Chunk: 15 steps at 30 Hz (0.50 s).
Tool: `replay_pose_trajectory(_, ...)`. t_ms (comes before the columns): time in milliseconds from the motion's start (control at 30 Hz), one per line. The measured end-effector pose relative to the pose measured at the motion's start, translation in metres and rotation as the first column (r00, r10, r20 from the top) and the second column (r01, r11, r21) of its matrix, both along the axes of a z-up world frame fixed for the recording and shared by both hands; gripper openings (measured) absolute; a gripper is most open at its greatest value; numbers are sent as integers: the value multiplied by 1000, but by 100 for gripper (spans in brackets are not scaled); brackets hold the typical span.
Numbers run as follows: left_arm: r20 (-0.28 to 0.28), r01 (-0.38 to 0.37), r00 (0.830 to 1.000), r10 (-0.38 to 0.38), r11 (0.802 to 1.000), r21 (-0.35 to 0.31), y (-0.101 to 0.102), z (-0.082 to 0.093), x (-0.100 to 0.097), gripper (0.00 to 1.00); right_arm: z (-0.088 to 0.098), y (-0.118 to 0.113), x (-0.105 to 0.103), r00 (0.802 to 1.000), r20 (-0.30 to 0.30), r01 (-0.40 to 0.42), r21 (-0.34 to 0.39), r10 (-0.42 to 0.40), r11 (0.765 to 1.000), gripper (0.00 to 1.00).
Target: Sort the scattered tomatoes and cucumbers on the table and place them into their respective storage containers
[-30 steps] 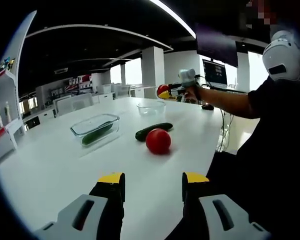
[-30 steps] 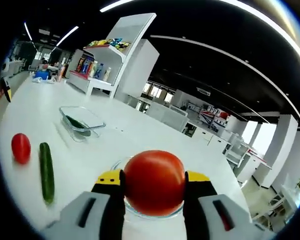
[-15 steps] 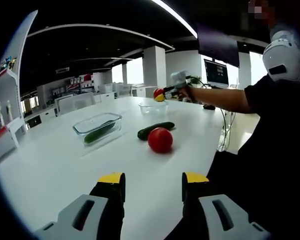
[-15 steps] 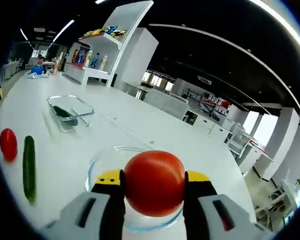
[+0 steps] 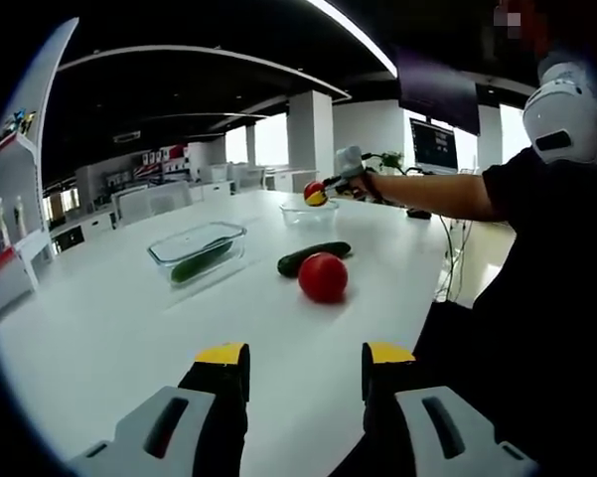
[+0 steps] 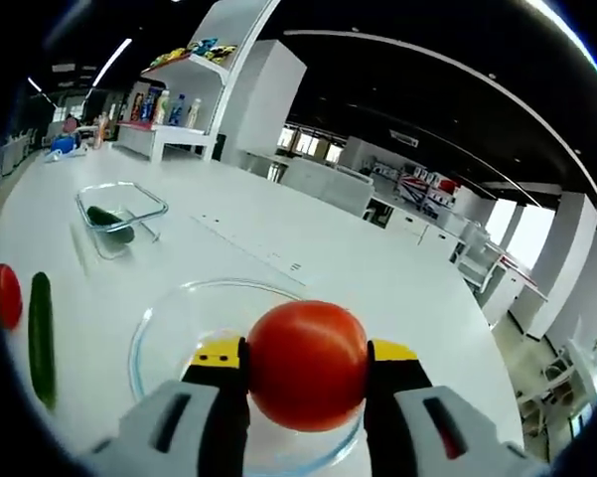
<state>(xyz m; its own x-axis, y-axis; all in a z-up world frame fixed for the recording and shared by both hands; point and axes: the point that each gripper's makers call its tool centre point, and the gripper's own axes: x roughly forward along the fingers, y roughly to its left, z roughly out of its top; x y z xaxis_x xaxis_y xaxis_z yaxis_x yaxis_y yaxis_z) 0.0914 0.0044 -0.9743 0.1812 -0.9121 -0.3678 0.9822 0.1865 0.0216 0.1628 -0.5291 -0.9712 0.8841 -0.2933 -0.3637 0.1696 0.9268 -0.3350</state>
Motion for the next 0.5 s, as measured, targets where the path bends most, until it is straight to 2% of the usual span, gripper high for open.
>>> replay_pose_trajectory(167, -3, 12, 1000, -12, 1000, -4, -6, 2, 2, 45, 0, -1, 2, 1000, -23, -14, -1, 14, 1000, 44)
replay_pose_trajectory(500, -3, 9, 1000, -9, 1000, -6, -5, 2, 6, 45, -2, -4, 4, 999, -38, -22, 18, 22, 1000, 44)
